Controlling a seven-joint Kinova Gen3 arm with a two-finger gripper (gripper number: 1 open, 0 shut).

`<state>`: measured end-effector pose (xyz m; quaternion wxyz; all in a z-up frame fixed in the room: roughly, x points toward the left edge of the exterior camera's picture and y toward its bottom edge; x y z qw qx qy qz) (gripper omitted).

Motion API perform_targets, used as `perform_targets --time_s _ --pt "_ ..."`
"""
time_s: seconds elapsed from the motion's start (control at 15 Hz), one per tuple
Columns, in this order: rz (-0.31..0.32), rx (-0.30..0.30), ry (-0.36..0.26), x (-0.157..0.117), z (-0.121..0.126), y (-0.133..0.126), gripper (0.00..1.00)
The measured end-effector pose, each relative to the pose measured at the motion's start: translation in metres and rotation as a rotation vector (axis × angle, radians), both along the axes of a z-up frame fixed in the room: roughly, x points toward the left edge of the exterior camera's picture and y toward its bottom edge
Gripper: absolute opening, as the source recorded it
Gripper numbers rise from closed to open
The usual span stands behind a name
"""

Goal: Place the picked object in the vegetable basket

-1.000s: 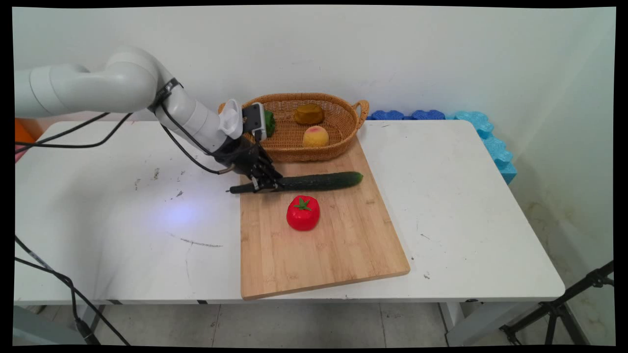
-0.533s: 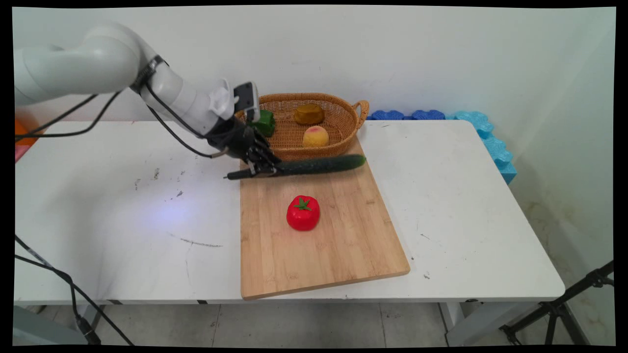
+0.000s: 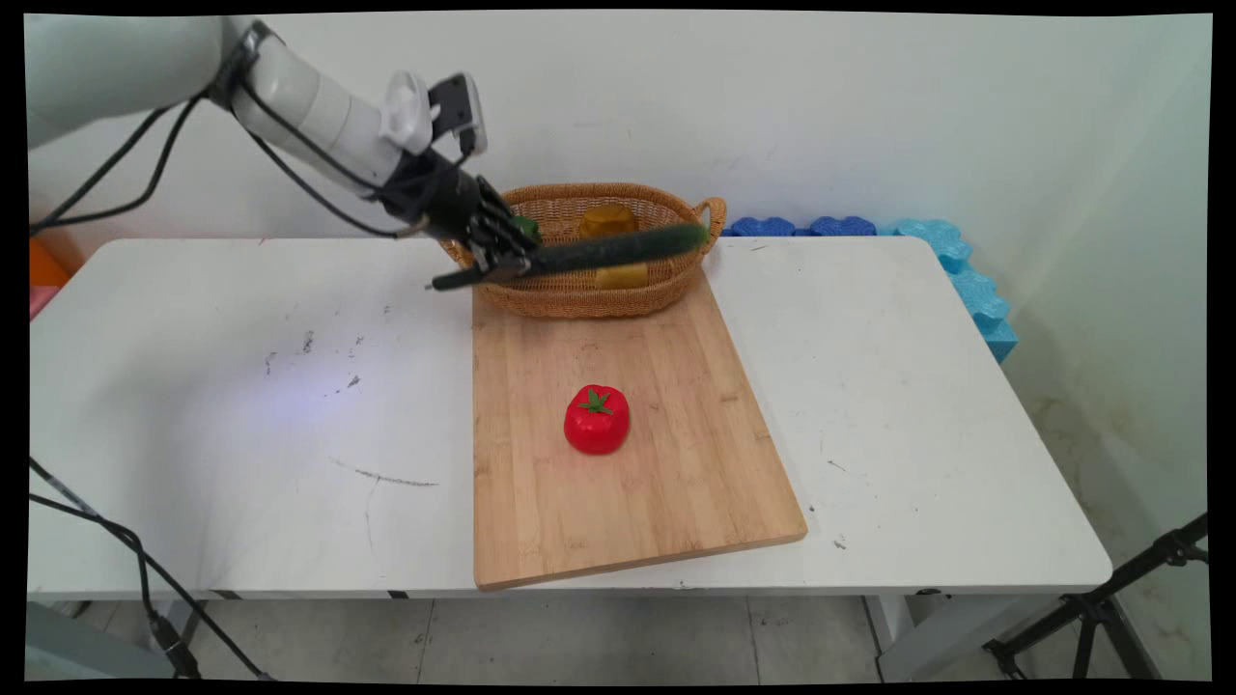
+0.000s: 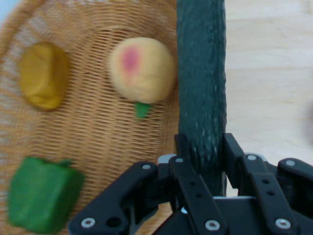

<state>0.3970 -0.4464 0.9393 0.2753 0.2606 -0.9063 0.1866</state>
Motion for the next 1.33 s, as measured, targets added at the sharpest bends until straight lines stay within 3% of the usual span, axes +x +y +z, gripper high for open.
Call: perform_targets --time_s 0.4,1.07,1.13,1.33 --pt "0.043 -0.062 -0.044 0.018 0.009 -0.033 0.00" --pt "0.000 -0.079 -0.116 0.016 -0.029 -0.065 0.00" --pt "-0.002 -0.079 -0.119 0.015 -0.031 -0.066 1.00" --pt "-0.009 -0.082 -0.130 0.013 -0.040 -0.071 1.00"
